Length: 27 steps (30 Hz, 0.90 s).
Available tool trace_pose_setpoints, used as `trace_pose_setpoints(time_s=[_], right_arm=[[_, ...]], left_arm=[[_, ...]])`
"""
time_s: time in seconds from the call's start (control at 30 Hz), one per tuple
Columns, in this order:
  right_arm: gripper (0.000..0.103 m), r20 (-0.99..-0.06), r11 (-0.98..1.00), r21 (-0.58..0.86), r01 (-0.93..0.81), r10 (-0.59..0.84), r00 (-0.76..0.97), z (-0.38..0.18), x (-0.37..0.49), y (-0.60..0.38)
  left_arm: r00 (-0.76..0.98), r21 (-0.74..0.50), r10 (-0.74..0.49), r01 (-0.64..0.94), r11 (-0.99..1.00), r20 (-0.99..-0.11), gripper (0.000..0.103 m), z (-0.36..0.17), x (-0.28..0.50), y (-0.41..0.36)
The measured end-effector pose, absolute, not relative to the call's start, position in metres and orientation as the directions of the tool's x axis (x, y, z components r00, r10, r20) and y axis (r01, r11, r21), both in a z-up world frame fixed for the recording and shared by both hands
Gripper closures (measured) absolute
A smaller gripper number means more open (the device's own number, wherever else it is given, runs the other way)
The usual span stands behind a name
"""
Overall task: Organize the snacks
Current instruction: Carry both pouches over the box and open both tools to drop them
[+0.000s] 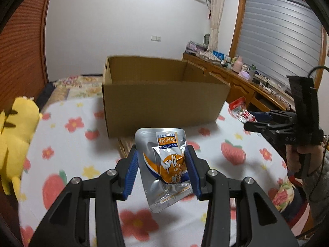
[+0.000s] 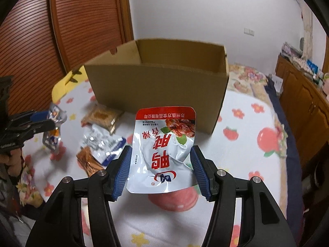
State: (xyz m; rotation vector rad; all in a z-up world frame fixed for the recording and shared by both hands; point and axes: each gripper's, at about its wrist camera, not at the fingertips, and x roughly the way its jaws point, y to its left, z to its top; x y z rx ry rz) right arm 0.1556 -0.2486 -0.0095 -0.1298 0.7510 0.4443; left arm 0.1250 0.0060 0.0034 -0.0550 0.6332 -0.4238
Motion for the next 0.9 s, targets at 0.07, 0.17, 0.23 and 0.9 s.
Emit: trace_pose_setpoints(time_s=[0.07,0.17,0.23,0.9], right_arm=[[0.044,-0.667,0.897,0.037,-0.44,0.35,0.657,0.001,0.156,-0.248],[0.044,-0.639,0.893,0.024,-0.45,0.36,0.68,0.017,0.161,-0.246],[0.044,-0.621,0.891,0.018,-0.454,0.366,0.693,0.025,0.165,-0.246],[0.044,-0.484,0.881,0.04,-0.471,0.43,0.762,0.064,0.263,-0.234]], left_arm=[[0.733,-0.176,-0.402,0.369,0.912,-0.549,0.06,0.012,0.133,0.007],[0.751,-0.161,-0.403,0.377,0.912,-0.523,0.06,0.027,0.147,0.006],[0.759,-0.155,-0.408,0.385,0.91,-0.508,0.06,0.035,0.155,0.005],[0.827,-0.114,-0.389,0.377,0.919,-0.405,0.06,0.077,0.259,0.0]])
